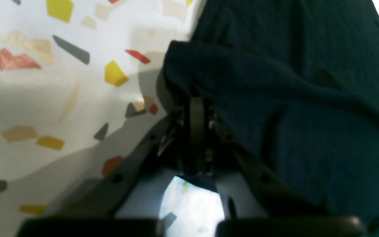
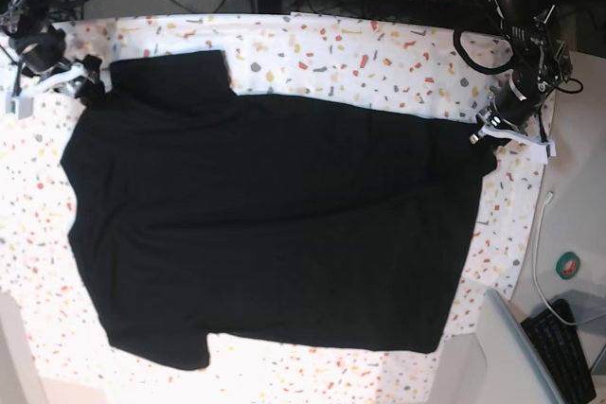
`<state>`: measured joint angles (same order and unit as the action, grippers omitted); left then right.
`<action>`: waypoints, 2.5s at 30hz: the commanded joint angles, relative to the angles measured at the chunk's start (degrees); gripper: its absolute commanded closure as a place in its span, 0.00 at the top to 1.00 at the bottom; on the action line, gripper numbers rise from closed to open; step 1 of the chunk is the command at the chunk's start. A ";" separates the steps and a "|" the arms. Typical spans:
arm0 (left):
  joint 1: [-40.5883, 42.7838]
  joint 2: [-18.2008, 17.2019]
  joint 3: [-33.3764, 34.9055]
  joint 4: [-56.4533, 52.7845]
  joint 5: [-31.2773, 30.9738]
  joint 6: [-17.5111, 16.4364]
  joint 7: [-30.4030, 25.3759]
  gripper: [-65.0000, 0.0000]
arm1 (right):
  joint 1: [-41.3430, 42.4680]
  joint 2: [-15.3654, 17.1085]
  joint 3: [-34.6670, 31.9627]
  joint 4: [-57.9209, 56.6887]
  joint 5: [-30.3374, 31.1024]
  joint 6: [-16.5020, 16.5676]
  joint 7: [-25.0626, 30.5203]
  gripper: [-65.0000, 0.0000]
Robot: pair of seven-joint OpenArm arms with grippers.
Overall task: Layout the t-shirt on the table in an organized manner, then fold the t-shirt properly
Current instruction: 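Drag the shirt with both grippers toward the robot to straighten it, then pull the collar edge with the right gripper to flatten the shirt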
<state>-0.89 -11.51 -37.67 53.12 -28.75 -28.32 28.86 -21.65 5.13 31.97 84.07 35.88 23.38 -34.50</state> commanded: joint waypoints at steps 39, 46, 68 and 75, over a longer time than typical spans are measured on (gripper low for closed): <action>3.39 -0.84 4.48 9.69 0.49 0.67 0.72 0.00 | -6.97 2.30 -17.77 13.91 1.26 0.58 0.00 0.00; 4.18 -1.55 4.48 9.60 0.49 0.67 0.46 0.00 | -6.17 2.65 -8.71 4.67 1.18 0.76 0.52 0.68; 6.03 -1.72 4.48 11.62 0.49 0.67 0.72 0.00 | -5.21 2.74 -14.08 0.81 1.44 0.84 0.44 0.00; 15.87 -1.37 4.84 23.76 0.49 7.00 0.72 0.00 | -6.88 2.83 -6.16 8.98 1.26 0.67 -4.58 0.00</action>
<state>15.03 -12.08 -32.53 75.72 -27.73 -21.54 30.65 -28.34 7.53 25.43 91.98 36.62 23.64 -40.18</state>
